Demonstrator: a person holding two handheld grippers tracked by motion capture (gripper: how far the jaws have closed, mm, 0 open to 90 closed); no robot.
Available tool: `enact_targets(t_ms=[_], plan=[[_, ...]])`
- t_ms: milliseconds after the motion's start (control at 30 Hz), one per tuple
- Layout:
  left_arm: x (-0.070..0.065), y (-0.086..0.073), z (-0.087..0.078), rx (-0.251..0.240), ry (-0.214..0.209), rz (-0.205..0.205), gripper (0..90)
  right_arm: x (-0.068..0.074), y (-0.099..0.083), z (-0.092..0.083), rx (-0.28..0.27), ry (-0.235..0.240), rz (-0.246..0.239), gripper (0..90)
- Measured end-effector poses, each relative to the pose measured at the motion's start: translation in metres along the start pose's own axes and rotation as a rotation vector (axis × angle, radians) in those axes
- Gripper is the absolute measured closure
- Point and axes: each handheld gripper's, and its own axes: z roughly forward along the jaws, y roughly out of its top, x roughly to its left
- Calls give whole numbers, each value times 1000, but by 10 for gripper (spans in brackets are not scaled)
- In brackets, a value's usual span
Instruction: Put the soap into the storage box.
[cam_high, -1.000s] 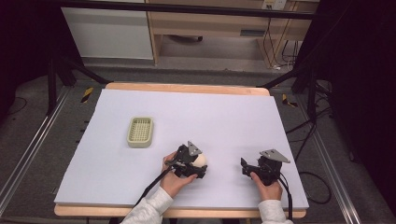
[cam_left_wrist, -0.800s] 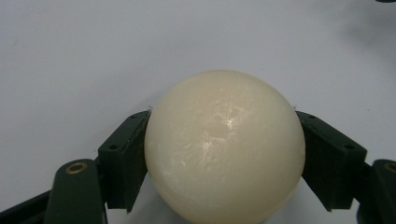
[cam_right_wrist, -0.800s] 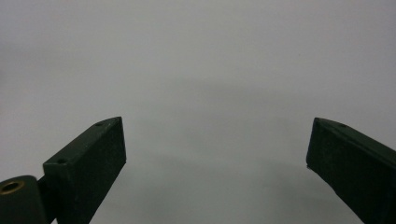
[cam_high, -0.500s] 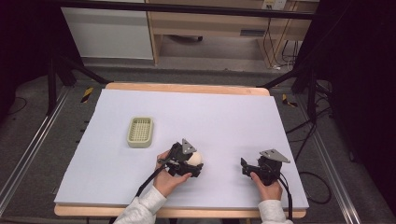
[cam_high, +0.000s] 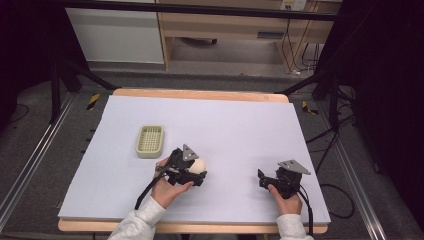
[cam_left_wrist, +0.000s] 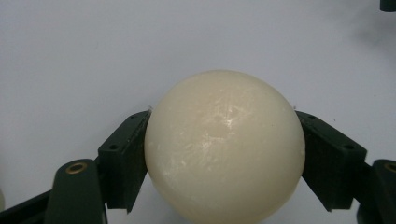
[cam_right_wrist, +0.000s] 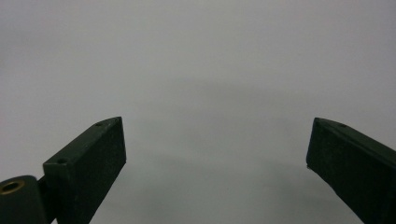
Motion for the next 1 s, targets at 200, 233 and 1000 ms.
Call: enact_targets(t_ms=[200,233,1000], plan=[[9,-2,-6,-4,1,-7,243,0,0,0,0,0,-2,52],[11,-2,-8,-4,0,-7,243,0,0,0,0,0,-2,52],[63,-15,-35,-45,71,-116,244,0,0,0,-1,2,0,52]])
